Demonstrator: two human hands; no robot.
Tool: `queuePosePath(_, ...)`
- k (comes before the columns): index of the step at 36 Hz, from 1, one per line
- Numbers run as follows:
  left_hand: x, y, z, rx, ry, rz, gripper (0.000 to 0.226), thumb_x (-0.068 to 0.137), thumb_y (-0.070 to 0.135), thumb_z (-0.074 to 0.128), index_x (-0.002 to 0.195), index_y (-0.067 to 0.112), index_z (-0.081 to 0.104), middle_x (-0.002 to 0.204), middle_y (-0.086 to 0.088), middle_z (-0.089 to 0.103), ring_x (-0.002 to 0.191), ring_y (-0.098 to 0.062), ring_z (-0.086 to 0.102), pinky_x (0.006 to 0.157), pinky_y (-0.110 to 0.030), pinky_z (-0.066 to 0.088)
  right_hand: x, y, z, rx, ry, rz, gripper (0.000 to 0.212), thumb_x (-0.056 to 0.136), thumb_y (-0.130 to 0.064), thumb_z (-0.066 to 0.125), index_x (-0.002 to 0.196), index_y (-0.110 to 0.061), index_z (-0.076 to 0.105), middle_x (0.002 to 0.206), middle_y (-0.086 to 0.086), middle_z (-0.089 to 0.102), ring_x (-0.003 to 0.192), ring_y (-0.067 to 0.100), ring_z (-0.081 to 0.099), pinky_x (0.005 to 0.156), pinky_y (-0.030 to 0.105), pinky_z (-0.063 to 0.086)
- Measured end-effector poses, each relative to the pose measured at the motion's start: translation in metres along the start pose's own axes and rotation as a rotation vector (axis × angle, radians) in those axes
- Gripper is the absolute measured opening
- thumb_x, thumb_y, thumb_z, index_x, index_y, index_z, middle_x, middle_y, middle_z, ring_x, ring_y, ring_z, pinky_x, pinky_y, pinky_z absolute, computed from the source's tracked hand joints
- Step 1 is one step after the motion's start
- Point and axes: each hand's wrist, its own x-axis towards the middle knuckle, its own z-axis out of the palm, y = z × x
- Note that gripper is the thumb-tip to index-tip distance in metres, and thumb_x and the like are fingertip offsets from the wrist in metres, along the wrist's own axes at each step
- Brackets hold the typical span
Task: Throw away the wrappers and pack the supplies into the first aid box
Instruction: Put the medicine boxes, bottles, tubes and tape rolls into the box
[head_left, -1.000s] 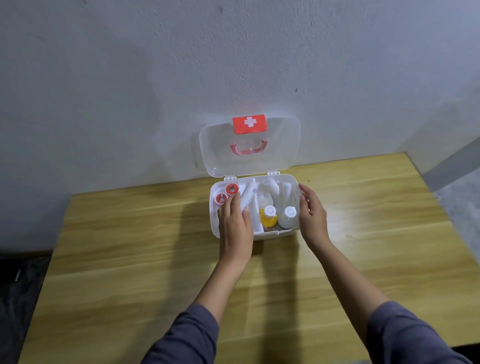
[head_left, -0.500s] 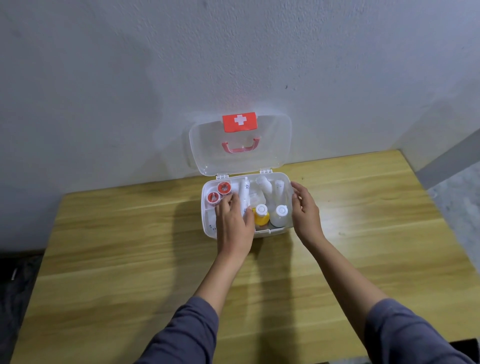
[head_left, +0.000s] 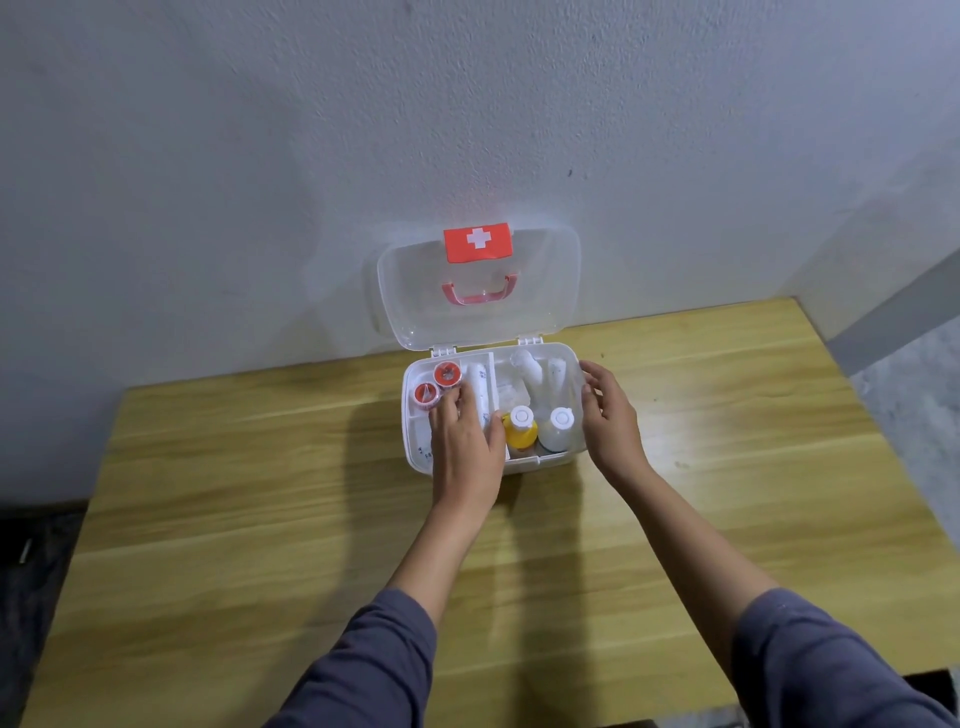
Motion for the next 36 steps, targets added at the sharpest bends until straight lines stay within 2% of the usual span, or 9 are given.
queuePosePath(7,-0.003,0.001,-0.011,-0.072,-0.016,0.012,0.05,0.094,0.019,0.053,0.142,0.007,0.041,0.14,-0.01,0.042,0.132,-0.023,0.034,0.109,-0.03,0.03,0.001,-0.011,-0.007,-0.038,0.011,-0.004,0.034,0.094,-0.008,0.041,0.127,-0.012,0.051,0.128,0.006,0.058,0.117,0.019,0.052,0.089,0.023,0.037)
queuePosePath(10,-0.011,-0.014,-0.024,-0.126,0.057,0.056,0.054,0.091,0.03,0.048,0.138,0.005,0.047,0.138,-0.011,0.047,0.131,-0.028,0.04,0.106,-0.039,0.041,0.006,-0.029,-0.013,-0.027,0.083,-0.107,0.035,0.093,-0.006,0.044,0.127,-0.011,0.052,0.129,0.006,0.058,0.117,0.015,0.053,0.093,0.016,0.039)
queuePosePath(13,-0.021,-0.035,-0.039,-0.155,0.138,-0.019,0.059,0.09,0.03,0.055,0.14,0.002,0.042,0.141,-0.018,0.043,0.132,-0.031,0.04,0.107,-0.017,0.027,0.015,-0.059,-0.015,-0.04,0.091,-0.325,0.033,0.091,-0.002,0.048,0.122,-0.009,0.056,0.12,0.004,0.061,0.105,0.001,0.055,0.089,0.003,0.041)
queuePosePath(17,-0.033,-0.053,-0.047,-0.24,-0.023,-0.185,0.08,0.088,0.039,0.059,0.151,0.014,0.016,0.159,-0.007,0.015,0.147,-0.016,0.013,0.109,-0.019,0.013,0.031,-0.101,0.001,-0.157,-0.017,-0.627,0.033,0.09,-0.006,0.053,0.123,-0.006,0.056,0.121,0.008,0.062,0.11,0.012,0.056,0.098,0.021,0.043)
queuePosePath(22,-0.031,-0.062,-0.044,-0.323,-0.145,-0.14,0.096,0.071,0.07,0.06,0.147,0.023,0.027,0.143,0.0,0.04,0.131,-0.011,0.039,0.105,-0.026,0.037,0.055,-0.133,0.032,-0.425,-0.071,-0.758,0.042,0.087,-0.011,0.059,0.128,-0.007,0.052,0.131,0.013,0.056,0.124,0.026,0.049,0.104,0.024,0.032)
queuePosePath(25,-0.028,-0.063,-0.047,-0.395,-0.149,-0.113,0.087,0.069,0.063,0.068,0.142,0.029,0.034,0.133,0.005,0.047,0.123,-0.005,0.046,0.097,-0.023,0.043,0.07,-0.134,0.039,-0.563,-0.049,-0.783,0.046,0.083,-0.015,0.063,0.127,-0.007,0.053,0.128,0.012,0.058,0.121,0.031,0.051,0.102,0.039,0.039)
queuePosePath(28,-0.026,-0.065,-0.048,-0.447,-0.152,-0.098,0.081,0.07,0.056,0.073,0.139,0.036,0.036,0.133,0.008,0.049,0.124,-0.003,0.047,0.099,-0.027,0.045,0.079,-0.133,0.039,-0.63,0.009,-0.814,0.04,0.081,-0.017,0.064,0.12,-0.008,0.06,0.121,0.012,0.064,0.111,0.034,0.058,0.096,0.044,0.045)
queuePosePath(32,-0.025,-0.074,-0.047,-0.495,-0.145,-0.107,0.081,0.069,0.05,0.077,0.14,0.037,0.038,0.135,0.009,0.05,0.127,-0.006,0.048,0.105,-0.039,0.044,0.082,-0.139,0.037,-0.616,0.059,-0.866,0.029,0.084,-0.021,0.06,0.11,-0.01,0.067,0.111,0.009,0.071,0.102,0.032,0.064,0.086,0.044,0.048)
queuePosePath(36,-0.024,-0.076,-0.044,-0.524,-0.131,-0.146,0.081,0.066,0.052,0.078,0.136,0.039,0.041,0.134,0.008,0.053,0.126,-0.007,0.05,0.106,-0.042,0.044,0.077,-0.144,0.033,-0.526,0.054,-0.867,0.027,0.086,-0.02,0.06,0.107,-0.008,0.069,0.107,0.01,0.072,0.099,0.03,0.065,0.084,0.041,0.051)
